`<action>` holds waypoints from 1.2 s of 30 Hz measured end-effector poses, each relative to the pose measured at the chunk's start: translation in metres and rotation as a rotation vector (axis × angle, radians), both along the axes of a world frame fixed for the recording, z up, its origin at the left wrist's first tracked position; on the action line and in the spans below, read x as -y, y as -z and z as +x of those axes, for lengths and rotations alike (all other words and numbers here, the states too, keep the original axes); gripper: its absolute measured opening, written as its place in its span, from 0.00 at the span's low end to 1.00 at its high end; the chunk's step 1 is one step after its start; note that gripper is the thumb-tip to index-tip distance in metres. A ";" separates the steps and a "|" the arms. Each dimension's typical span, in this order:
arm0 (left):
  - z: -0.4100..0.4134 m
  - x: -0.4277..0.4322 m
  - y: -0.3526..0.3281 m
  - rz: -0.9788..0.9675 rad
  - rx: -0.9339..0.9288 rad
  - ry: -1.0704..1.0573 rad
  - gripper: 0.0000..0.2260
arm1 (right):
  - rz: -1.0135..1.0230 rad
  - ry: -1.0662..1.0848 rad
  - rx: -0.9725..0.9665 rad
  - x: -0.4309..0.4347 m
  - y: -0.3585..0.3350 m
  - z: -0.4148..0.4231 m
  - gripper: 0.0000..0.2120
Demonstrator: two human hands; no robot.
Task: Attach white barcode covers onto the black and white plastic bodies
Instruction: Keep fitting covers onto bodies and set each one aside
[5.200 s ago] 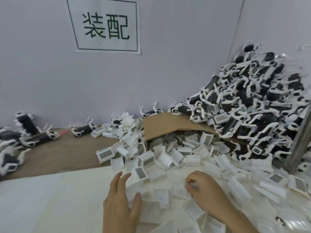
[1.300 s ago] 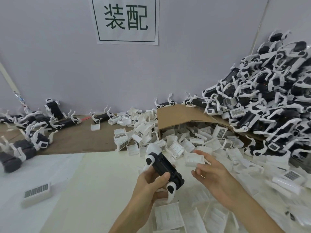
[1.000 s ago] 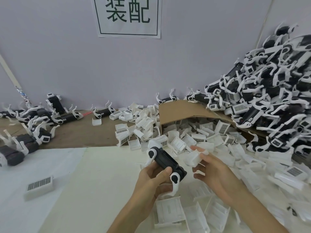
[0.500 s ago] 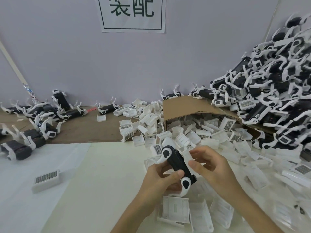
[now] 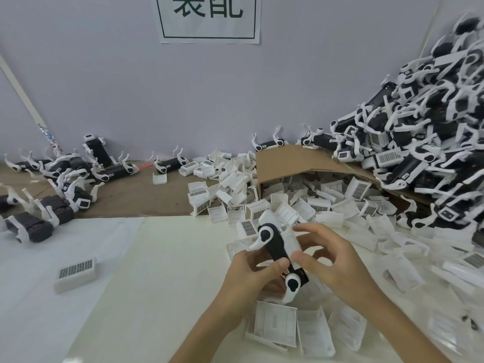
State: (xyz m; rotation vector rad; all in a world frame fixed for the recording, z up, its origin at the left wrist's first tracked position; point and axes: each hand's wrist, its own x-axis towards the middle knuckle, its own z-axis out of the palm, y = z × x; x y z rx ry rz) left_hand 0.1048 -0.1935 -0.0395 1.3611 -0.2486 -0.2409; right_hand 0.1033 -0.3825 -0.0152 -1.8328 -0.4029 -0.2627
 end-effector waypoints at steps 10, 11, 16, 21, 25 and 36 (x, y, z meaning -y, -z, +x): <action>0.001 -0.006 -0.001 -0.088 -0.048 0.064 0.17 | -0.253 0.203 0.438 0.003 0.000 -0.003 0.25; 0.000 -0.006 -0.001 -0.082 -0.044 0.070 0.18 | -0.261 0.179 0.444 -0.001 0.000 -0.004 0.25; 0.000 -0.006 -0.002 -0.079 -0.035 0.058 0.17 | -0.222 0.056 0.366 -0.005 0.000 -0.009 0.27; 0.001 -0.005 -0.001 -0.085 -0.026 0.052 0.16 | -0.168 -0.075 0.241 -0.007 0.000 -0.012 0.17; 0.001 -0.006 -0.002 -0.111 -0.033 0.050 0.16 | -0.145 -0.099 0.186 -0.012 0.001 -0.012 0.16; 0.003 -0.007 0.001 -0.139 -0.050 0.047 0.17 | 0.011 -0.213 0.026 -0.006 0.002 -0.009 0.18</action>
